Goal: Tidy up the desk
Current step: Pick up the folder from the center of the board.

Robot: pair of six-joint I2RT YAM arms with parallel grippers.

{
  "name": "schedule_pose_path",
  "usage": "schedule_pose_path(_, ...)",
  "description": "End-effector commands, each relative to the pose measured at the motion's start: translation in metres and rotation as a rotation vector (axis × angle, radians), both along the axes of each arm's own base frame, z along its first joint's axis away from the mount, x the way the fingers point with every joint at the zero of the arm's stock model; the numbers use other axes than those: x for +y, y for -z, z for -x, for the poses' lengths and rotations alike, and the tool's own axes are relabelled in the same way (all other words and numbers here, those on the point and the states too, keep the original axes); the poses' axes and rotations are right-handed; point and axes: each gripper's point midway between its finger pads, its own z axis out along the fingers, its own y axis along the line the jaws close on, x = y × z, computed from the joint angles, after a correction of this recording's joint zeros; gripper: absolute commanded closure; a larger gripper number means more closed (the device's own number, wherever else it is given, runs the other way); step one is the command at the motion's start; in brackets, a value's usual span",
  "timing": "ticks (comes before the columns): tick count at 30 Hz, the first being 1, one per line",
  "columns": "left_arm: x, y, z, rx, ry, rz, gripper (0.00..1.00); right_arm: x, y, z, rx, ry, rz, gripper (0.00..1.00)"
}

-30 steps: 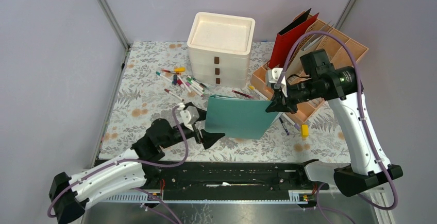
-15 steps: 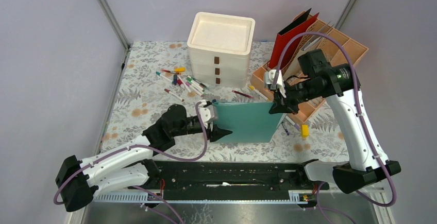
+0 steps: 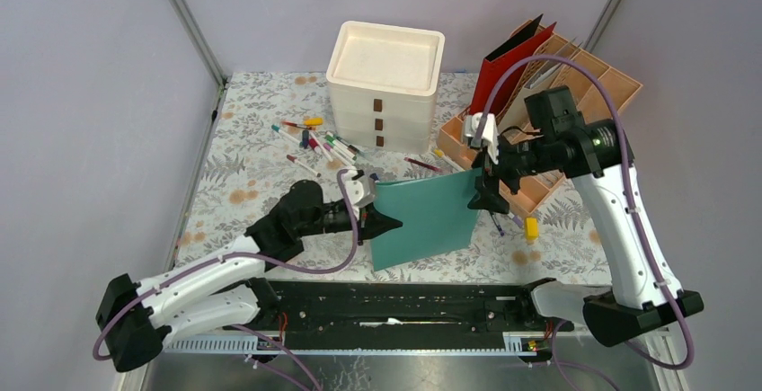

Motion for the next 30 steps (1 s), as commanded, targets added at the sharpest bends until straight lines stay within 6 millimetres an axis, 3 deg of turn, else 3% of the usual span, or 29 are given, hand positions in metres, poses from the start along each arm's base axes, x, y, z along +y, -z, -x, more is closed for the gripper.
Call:
schedule_pose_path(1,0.019,-0.033,-0.007,0.015,-0.145,0.149,1.00,0.000,-0.033,-0.045,-0.163,0.307,-0.097,0.01)
schedule_pose_path(4,0.036,-0.031,-0.013,0.026,-0.241,0.163,1.00,-0.026,-0.064,-0.083,-0.308,0.640,-0.165,0.00)
schedule_pose_path(8,0.042,-0.046,-0.015,0.005,-0.274,0.231,1.00,-0.061,-0.104,-0.101,-0.420,0.918,-0.253,0.00)
schedule_pose_path(12,0.026,-0.070,-0.020,-0.039,-0.232,0.293,1.00,-0.084,-0.153,-0.101,-0.518,1.087,-0.372,0.00)
schedule_pose_path(16,-0.005,-0.093,-0.029,-0.078,-0.153,0.301,1.00,-0.135,-0.213,-0.093,-0.696,1.355,-0.491,0.00)
schedule_pose_path(19,-0.028,-0.105,-0.044,-0.108,-0.129,0.305,1.00,-0.163,-0.242,-0.078,-0.792,1.486,-0.559,0.00)
schedule_pose_path(22,-0.051,-0.121,-0.056,-0.133,-0.092,0.313,1.00,-0.174,-0.250,-0.062,-0.820,1.523,-0.605,0.00)
schedule_pose_path(30,-0.106,-0.158,-0.108,-0.168,-0.128,0.354,1.00,-0.196,-0.245,-0.043,-0.872,1.614,-0.595,0.00)
